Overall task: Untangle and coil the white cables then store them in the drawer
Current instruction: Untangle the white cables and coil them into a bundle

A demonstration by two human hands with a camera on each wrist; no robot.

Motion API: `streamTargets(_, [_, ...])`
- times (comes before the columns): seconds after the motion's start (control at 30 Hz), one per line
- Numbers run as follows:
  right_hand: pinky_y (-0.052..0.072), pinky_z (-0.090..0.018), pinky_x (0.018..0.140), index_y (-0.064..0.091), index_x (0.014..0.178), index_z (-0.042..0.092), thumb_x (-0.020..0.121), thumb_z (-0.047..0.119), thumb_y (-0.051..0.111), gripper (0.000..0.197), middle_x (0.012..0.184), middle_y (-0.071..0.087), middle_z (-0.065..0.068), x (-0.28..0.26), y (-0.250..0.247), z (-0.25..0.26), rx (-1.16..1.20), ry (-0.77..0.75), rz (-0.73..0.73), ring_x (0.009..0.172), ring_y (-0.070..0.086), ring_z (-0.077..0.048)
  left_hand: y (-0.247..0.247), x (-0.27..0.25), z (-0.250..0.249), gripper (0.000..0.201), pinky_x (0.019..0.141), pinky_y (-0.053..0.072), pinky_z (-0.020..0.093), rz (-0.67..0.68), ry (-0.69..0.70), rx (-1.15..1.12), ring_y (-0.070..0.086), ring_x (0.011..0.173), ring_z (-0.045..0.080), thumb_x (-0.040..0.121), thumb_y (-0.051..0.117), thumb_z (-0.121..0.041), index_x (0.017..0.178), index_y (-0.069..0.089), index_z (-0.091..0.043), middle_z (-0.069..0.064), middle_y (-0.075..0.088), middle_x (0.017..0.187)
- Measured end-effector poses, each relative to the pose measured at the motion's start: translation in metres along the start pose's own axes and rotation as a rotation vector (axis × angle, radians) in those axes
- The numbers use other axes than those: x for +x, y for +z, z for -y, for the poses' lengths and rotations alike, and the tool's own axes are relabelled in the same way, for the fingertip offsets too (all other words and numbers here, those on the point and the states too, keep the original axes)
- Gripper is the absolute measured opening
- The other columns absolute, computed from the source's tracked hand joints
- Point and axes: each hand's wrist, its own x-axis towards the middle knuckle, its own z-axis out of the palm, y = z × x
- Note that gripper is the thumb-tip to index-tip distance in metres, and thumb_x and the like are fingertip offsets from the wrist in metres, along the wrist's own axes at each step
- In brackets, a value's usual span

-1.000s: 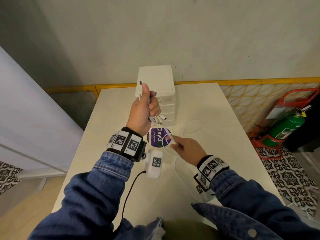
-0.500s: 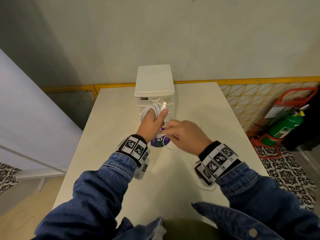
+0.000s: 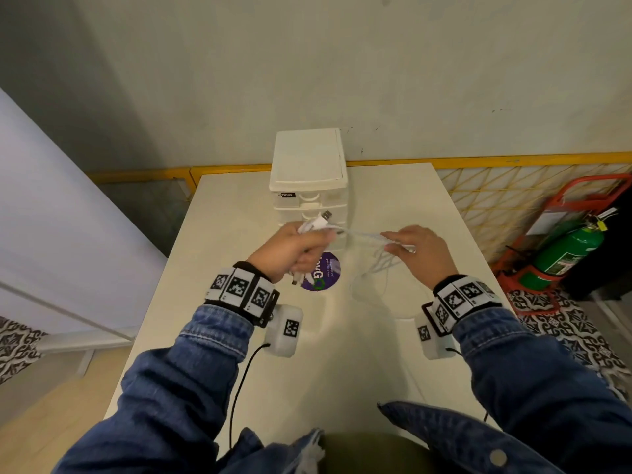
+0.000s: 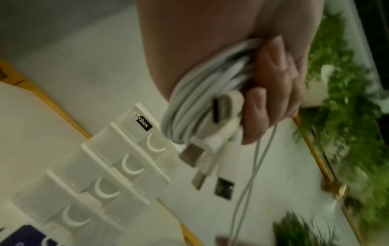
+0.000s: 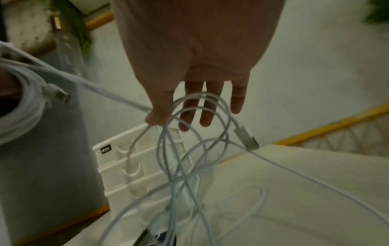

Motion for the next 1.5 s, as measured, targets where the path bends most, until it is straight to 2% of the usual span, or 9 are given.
streamTargets(0.17, [0.049, -0.043, 0.088, 0.070, 0.107, 0.023, 0.091, 0.033, 0.053, 0.025, 0.109, 0.069, -0.010, -0.015, 0.016, -0.026, -0.019, 0.214, 0.164, 0.101, 0.062, -0.030, -0.016, 0.000, -0.023, 0.046, 0.037, 0.019, 0.023, -0.010, 0.235, -0.223, 0.021, 0.032, 0.010, 0.098, 0.040, -0.026, 0.055, 0.055, -0.022, -0.008, 0.033, 0.040])
streamTargets(0.33, [0.047, -0.037, 0.092, 0.071, 0.102, 0.020, 0.087, 0.036, 0.059, 0.025, 0.113, 0.069, -0.009, -0.032, 0.017, -0.051, -0.211, 0.382, 0.319, 0.105, 0.061, -0.030, -0.035, -0.003, -0.038, 0.035, 0.037, 0.021, 0.021, -0.300, 0.285, -0.357, 0.022, 0.030, 0.006, 0.098, 0.039, -0.029, 0.065, 0.047, -0.018, -0.008, 0.031, 0.038])
streamTargets(0.43, [0.041, -0.036, 0.101, 0.062, 0.118, 0.014, 0.087, 0.014, 0.055, 0.031, 0.129, 0.059, -0.011, -0.036, 0.016, -0.053, -0.207, 0.428, 0.375, 0.118, 0.053, -0.029, -0.037, -0.003, -0.040, 0.035, 0.039, 0.021, 0.022, -0.402, 0.231, -0.212, 0.022, 0.033, 0.010, 0.097, 0.045, -0.029, 0.065, 0.042, -0.017, -0.005, 0.030, 0.042])
streamTargets(0.6, [0.025, -0.026, 0.108, 0.035, 0.140, 0.009, 0.078, -0.006, 0.050, 0.064, 0.144, 0.038, -0.015, -0.015, 0.003, 0.000, 0.135, 0.180, 0.093, 0.133, 0.036, -0.028, -0.011, 0.003, -0.037, 0.035, 0.035, 0.024, 0.018, -0.368, 0.071, 0.024, 0.025, 0.032, 0.010, 0.095, 0.052, -0.024, 0.063, 0.043, -0.015, -0.006, 0.035, 0.041])
streamTargets(0.8, [0.022, -0.028, 0.112, 0.000, 0.146, 0.022, 0.077, 0.021, 0.072, 0.100, 0.153, 0.026, -0.005, 0.005, -0.008, 0.078, 0.331, -0.192, -0.044, 0.137, 0.027, -0.013, 0.018, 0.003, -0.042, 0.041, 0.036, 0.025, 0.019, -0.146, -0.023, 0.199, 0.026, 0.033, 0.011, 0.095, 0.054, -0.025, 0.058, 0.041, -0.015, -0.004, 0.034, 0.040])
streamTargets(1.0, [0.046, -0.024, 0.090, 0.059, 0.118, 0.010, 0.089, 0.012, 0.054, 0.030, 0.109, 0.066, -0.007, 0.013, -0.003, 0.088, 0.366, -0.292, 0.022, 0.101, 0.061, -0.021, 0.025, 0.001, -0.045, 0.029, 0.037, 0.025, 0.018, -0.064, -0.062, 0.263, 0.024, 0.033, 0.013, 0.094, 0.055, -0.025, 0.078, 0.054, -0.002, 0.002, 0.033, 0.043])
streamTargets(1.1, [0.044, -0.013, 0.076, 0.061, 0.108, 0.014, 0.092, 0.018, 0.051, 0.020, 0.090, 0.063, 0.013, 0.014, -0.011, 0.081, 0.306, -0.291, 0.048, 0.082, 0.057, 0.001, 0.019, -0.002, -0.034, 0.038, 0.039, 0.024, 0.020, -0.066, -0.133, 0.300, 0.025, 0.034, 0.014, 0.092, 0.057, -0.031, 0.066, 0.046, -0.007, 0.003, 0.032, 0.044])
streamTargets(1.2, [0.036, -0.015, 0.059, 0.062, 0.095, 0.019, 0.090, 0.025, 0.056, 0.010, 0.060, 0.048, 0.014, 0.016, -0.022, 0.076, 0.228, -0.278, 0.052, 0.060, 0.049, -0.001, 0.017, -0.003, -0.022, 0.043, 0.039, 0.024, 0.022, -0.096, -0.219, 0.337, 0.026, 0.034, 0.013, 0.091, 0.059, -0.036, 0.056, 0.041, -0.017, -0.003, 0.034, 0.042])
streamTargets(1.5, [0.046, -0.033, 0.068, 0.065, 0.081, 0.023, 0.081, 0.045, 0.054, 0.024, 0.080, 0.061, 0.000, 0.019, -0.031, 0.073, 0.234, -0.326, -0.075, 0.072, 0.055, -0.014, 0.036, -0.011, -0.010, 0.041, 0.037, 0.024, 0.018, 0.097, -0.298, 0.242, 0.026, 0.037, 0.011, 0.092, 0.053, -0.007, 0.053, 0.042, -0.017, -0.001, 0.033, 0.043])
